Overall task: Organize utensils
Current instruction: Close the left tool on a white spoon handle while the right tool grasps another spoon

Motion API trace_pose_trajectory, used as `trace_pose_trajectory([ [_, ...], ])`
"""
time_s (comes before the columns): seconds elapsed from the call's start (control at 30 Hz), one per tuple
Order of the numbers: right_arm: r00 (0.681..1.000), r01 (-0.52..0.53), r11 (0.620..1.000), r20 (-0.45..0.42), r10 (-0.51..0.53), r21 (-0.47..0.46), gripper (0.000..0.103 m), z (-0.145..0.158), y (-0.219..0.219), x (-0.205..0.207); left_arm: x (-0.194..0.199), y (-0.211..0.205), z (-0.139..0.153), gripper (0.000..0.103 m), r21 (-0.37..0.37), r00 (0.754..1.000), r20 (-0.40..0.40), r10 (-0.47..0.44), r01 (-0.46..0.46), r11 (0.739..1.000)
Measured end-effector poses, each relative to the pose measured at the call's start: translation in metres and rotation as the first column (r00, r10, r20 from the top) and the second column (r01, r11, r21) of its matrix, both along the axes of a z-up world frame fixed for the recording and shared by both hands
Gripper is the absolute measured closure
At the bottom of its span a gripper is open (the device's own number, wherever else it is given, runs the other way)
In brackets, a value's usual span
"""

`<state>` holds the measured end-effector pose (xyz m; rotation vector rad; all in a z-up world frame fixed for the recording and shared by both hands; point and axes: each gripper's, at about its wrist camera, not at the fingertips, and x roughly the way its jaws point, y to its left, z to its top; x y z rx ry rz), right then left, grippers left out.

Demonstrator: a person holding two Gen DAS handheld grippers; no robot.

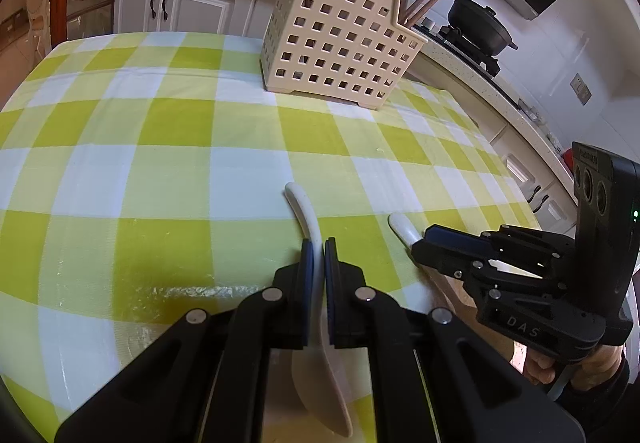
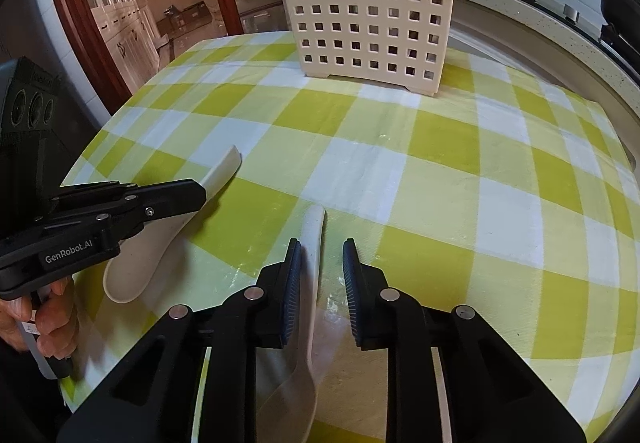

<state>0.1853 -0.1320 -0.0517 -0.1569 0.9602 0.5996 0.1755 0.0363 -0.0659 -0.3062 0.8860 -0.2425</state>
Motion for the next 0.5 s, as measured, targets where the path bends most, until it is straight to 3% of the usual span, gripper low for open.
trace_pose_trajectory([
  [0.17,1.0,-0.01,1.0,0.002,0.01,0.001,0.09,-0.0008,0.0024,-0.0012,0.0004,-0.0012,0.0002,0.097,-0.005,1.0,0.0,-0.001,0.001,1.0],
  [0.5,0.999,-0.016,1.0,0.036,0.016,-0.004,0.091,0.0051,0.0058,-0.0044,-0.0015,-0.0037,0.0026,0.097,0.018,1.0,0.005,0.003,-0.003,1.0],
])
